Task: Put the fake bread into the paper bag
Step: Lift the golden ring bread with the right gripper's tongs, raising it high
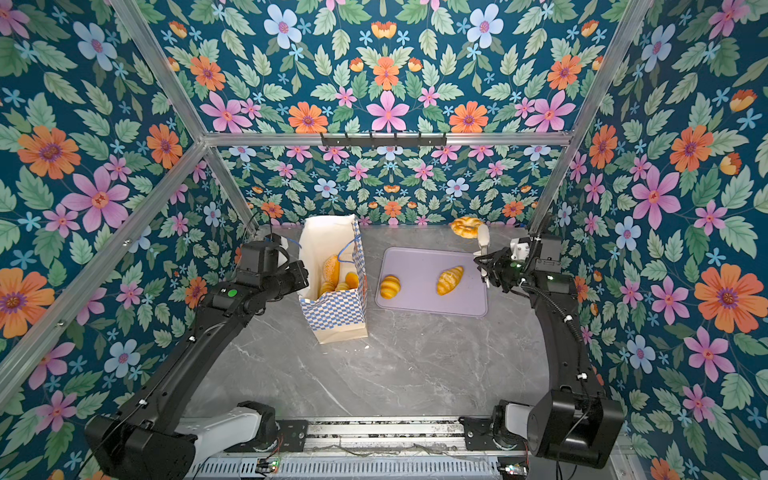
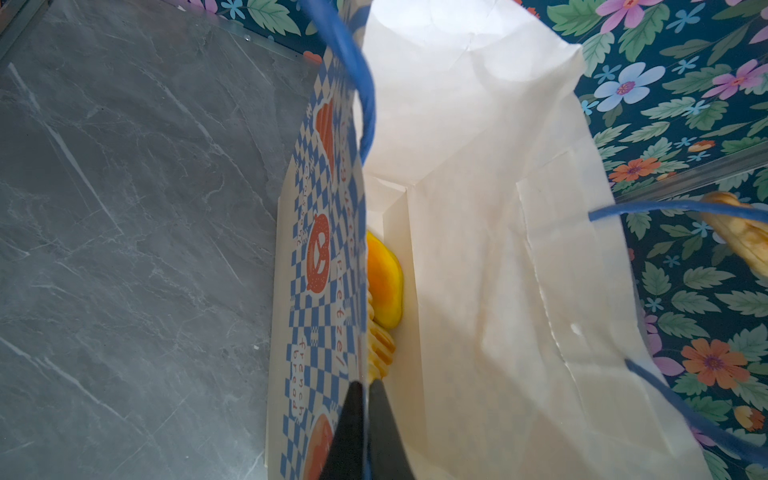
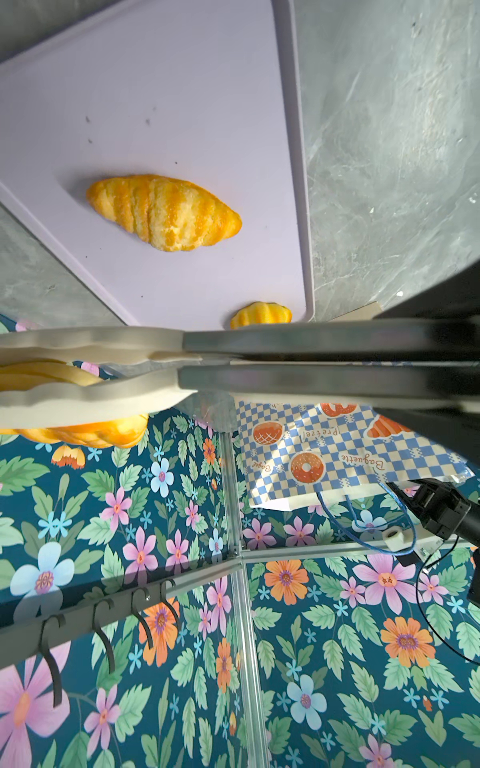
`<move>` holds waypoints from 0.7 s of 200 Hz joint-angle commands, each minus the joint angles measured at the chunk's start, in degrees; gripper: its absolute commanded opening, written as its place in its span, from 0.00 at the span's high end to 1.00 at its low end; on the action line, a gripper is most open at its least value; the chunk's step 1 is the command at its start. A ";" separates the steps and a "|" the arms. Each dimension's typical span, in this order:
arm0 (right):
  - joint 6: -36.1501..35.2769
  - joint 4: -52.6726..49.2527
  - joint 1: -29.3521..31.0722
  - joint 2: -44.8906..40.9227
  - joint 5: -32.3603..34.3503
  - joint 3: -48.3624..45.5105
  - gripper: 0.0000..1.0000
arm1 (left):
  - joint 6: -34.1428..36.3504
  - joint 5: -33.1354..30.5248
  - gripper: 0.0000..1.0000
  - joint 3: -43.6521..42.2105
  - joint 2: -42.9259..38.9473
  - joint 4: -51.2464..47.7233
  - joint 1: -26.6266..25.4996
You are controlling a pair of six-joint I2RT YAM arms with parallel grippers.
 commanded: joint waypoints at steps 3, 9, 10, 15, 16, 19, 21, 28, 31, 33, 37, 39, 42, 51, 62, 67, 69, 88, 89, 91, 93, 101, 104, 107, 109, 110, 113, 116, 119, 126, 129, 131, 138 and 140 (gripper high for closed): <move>-0.97 -1.41 0.06 -1.42 -0.52 2.10 0.83 | 0.45 -0.17 0.95 0.17 -0.35 -0.43 0.01; -1.03 -1.78 0.00 -1.81 -0.61 2.61 0.83 | 0.45 -0.15 0.95 0.08 -0.29 -0.34 0.04; -1.03 -1.87 0.03 -1.88 -0.61 2.70 0.83 | 0.49 -0.15 0.95 0.07 -0.25 -0.34 0.04; -1.06 -2.07 0.03 -2.10 -0.69 2.99 0.83 | 0.46 -0.03 0.95 0.15 -0.23 -0.34 0.05; -1.05 -2.14 0.05 -2.20 -0.69 3.02 0.83 | 0.45 -0.05 0.95 0.19 -0.26 -0.34 0.05; -1.04 -2.31 0.06 -2.33 -0.78 3.34 0.83 | 0.49 -0.07 0.95 0.21 -0.25 -0.34 0.05; -1.03 -2.39 0.02 -2.52 -0.78 3.48 0.83 | 0.50 -0.07 0.95 0.18 -0.24 -0.34 0.05; -1.10 -2.85 0.06 -2.85 -0.80 3.98 0.83 | 0.47 -0.02 0.96 0.20 -0.27 -0.34 0.04; -1.12 -3.06 0.03 -3.01 -0.79 4.19 0.83 | 0.48 -0.07 0.95 0.16 -0.25 -0.34 0.05; -1.18 -3.26 0.06 -3.13 -0.85 4.26 0.83 | 0.45 -0.07 0.95 0.21 -0.28 -0.34 0.05; -1.21 -3.49 0.05 -3.36 -0.86 4.63 0.83 | 0.47 -0.07 0.95 0.16 -0.21 -0.36 0.00; -1.27 -3.57 0.02 -3.51 -0.87 4.81 0.83 | 0.45 -0.07 0.95 0.15 -0.23 -0.35 0.03; -1.29 -3.78 0.04 -3.64 -0.87 4.95 0.83 | 0.40 -0.12 0.95 0.18 -0.29 -0.40 0.04; -1.37 -4.34 0.06 -4.15 -0.87 5.53 0.83 | 0.43 -0.16 0.96 0.17 -0.35 -0.43 0.04; -1.70 -5.27 0.06 -4.64 -0.96 6.36 0.83 | 0.44 -0.16 0.95 0.23 -0.30 -0.49 0.05; -1.85 -5.73 0.06 -4.89 -1.05 6.71 0.83 | 0.42 -0.15 0.95 0.24 -0.35 -0.52 0.03; -1.94 -5.84 0.06 -4.99 -1.05 6.85 0.83 | 0.42 -0.16 0.95 0.23 -0.44 -0.52 0.04; -2.59 -7.52 0.02 -5.76 -1.05 8.25 0.83 | 0.36 -0.19 0.95 0.38 -0.31 -0.50 0.04; -2.60 -7.59 0.04 -5.83 -1.05 8.38 0.83 | 0.32 -0.22 0.95 0.35 -0.30 -0.51 0.04; -2.70 -7.87 0.02 -5.93 -1.05 8.57 0.83 | 0.30 -0.22 0.95 0.37 -0.36 -0.51 0.02; -2.77 -8.02 0.05 -6.06 -1.05 8.70 0.83 | 0.28 -0.24 0.95 0.38 -0.36 -0.47 0.04; -2.93 -8.55 0.02 -6.36 -1.05 9.21 0.83 | 0.34 -0.16 0.95 0.46 -0.27 -0.44 0.05; -2.96 -8.78 0.03 -6.46 -1.05 9.45 0.83 | 0.30 -0.21 0.95 0.41 -0.22 -0.44 0.00; -3.01 -8.93 0.03 -6.65 -1.05 9.58 0.83 | 0.35 -0.17 0.95 0.52 -0.18 -0.43 0.04; -3.04 -9.01 0.06 -6.79 -1.05 9.67 0.83 | 0.31 -0.21 0.95 0.50 -0.18 -0.43 0.04; -3.05 -9.04 0.06 -6.83 -1.10 9.79 0.83 | 0.33 -0.19 0.95 0.50 -0.19 -0.43 0.05; -3.03 -9.19 0.01 -6.97 -1.11 9.90 0.83 | 0.31 -0.17 0.95 0.57 -0.15 -0.43 0.05; -3.01 -9.31 0.06 -7.07 -1.12 10.03 0.83 | 0.24 -0.13 0.95 0.65 -0.11 -0.43 0.05; -2.98 -9.41 0.02 -7.24 -1.14 10.25 0.83 | 0.26 -0.11 0.95 0.68 0.04 -0.43 0.05; -2.97 -9.75 0.05 -7.54 -1.18 10.63 0.83 | 0.23 -0.16 0.95 0.89 0.12 -0.43 0.05; -2.97 -9.89 0.00 -7.64 -1.16 10.81 0.83 | 0.19 -0.16 0.96 0.90 0.11 -0.44 0.00; -2.97 -9.94 0.00 -7.74 -1.21 10.93 0.83 | 0.18 -0.16 0.95 0.97 0.18 -0.43 -0.01; -2.90 -10.21 0.00 -8.04 -1.20 11.35 0.83 | 0.19 -0.11 0.95 1.00 0.15 -0.50 0.05; -2.88 -10.28 0.09 -8.12 -1.22 11.44 0.83 | 0.18 -0.15 0.95 1.08 0.19 -0.45 0.05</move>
